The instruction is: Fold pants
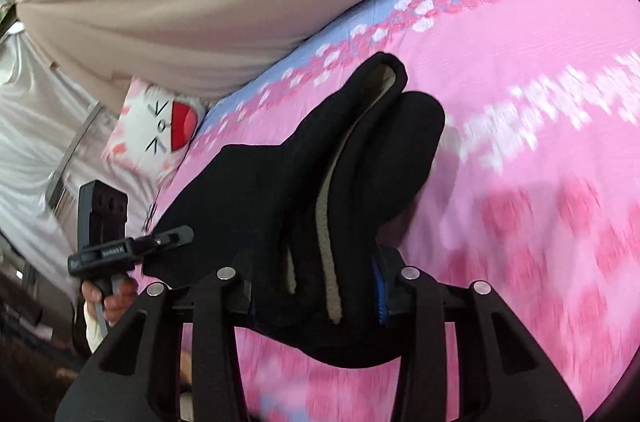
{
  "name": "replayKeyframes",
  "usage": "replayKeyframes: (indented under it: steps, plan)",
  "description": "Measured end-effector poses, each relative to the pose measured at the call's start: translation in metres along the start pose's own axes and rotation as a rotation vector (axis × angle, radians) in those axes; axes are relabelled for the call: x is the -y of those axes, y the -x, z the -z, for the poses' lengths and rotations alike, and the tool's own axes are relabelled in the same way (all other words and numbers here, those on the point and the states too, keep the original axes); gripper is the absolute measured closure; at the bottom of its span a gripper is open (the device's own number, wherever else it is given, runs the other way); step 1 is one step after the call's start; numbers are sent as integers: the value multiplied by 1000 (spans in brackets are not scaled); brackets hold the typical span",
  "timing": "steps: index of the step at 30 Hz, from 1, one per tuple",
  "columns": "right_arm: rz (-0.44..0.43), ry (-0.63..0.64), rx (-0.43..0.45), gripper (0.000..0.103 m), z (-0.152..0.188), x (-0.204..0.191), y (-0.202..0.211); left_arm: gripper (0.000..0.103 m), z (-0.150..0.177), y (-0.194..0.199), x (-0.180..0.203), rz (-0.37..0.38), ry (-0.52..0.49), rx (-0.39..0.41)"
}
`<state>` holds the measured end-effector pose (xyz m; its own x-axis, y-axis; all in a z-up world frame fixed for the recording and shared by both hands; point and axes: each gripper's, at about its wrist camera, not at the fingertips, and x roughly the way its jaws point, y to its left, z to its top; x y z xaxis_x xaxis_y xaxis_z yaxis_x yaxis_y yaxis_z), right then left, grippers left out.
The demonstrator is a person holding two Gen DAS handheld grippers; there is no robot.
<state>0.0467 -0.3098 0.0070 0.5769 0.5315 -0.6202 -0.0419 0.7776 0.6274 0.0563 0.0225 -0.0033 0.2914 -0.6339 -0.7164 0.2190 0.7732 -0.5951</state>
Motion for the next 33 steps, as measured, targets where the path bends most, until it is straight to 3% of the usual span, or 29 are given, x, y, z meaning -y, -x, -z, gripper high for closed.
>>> replayKeyframes:
  steps: [2, 3, 4, 5, 7, 8, 10, 12, 13, 16, 17, 18, 19, 20, 21, 22, 24, 27, 28, 29, 30, 31, 33]
  plan:
    - [54, -7, -35, 60, 25, 13, -4, 67, 21, -9, -3, -25, 3, -33]
    - [90, -16, -59, 50, 34, 22, -9, 63, 33, -18, -9, -82, 4, -39]
    - [68, -53, -47, 44, 40, 34, -8, 60, 40, -22, -12, -121, 2, -27]
    - [27, -126, -8, 44, 43, 43, 4, 60, 45, -17, -14, -114, 23, 3]
    - [80, -132, 70, 42, 39, 39, 31, 61, 42, 2, -6, -121, 26, 49]
    - [190, -55, 160, 42, 33, 23, 53, 61, 40, 16, 2, -146, 6, 92]
    - [325, 97, 257, 42, 20, -13, 73, 63, 33, 48, 33, -320, -101, 267]
    - [276, 207, 298, 43, 3, -52, 71, 59, 23, 66, 67, -482, -225, 441]
    - [241, 240, 294, 43, -3, -64, 64, 56, 14, 63, 79, -507, -261, 474]
    - [147, 317, 194, 44, -19, -90, 4, 43, -18, 21, 79, -450, -223, 392]
    - [151, 328, 116, 44, -23, -86, -32, 41, -26, -1, 71, -448, -208, 334]
    - [204, 333, 79, 47, -24, -79, -52, 41, -35, -30, 58, -509, -185, 269]
    - [312, 331, 37, 55, -26, -60, -76, 40, -41, -54, 42, -594, -168, 230]
    - [341, 310, 32, 66, -28, -39, -87, 37, -42, -65, 30, -629, -168, 236]
    - [290, 251, 73, 81, -33, -19, -79, 33, -42, -73, 17, -617, -163, 249]
    - [282, 166, 66, 102, -40, -11, -72, 33, -41, -71, 13, -601, -153, 260]
    - [315, 112, 108, 97, -45, -19, -55, 28, -41, -67, 19, -631, -172, 289]
    - [289, 269, 125, 94, -41, -54, -53, 25, -41, -77, 23, -678, -179, 296]
    - [335, 331, 98, 89, -38, -56, -64, 24, -40, -75, 22, -674, -170, 298]
    - [484, 372, 60, 88, -35, -41, -83, 23, -41, -73, 20, -665, -159, 297]
    - [487, 352, 78, 83, -34, -23, -84, 20, -41, -72, 16, -644, -141, 295]
    - [428, 297, 93, 83, -37, -19, -78, 20, -44, -72, 12, -619, -123, 289]
    - [378, 202, 124, 83, -40, -14, -43, 21, -40, -63, 7, -586, -113, 279]
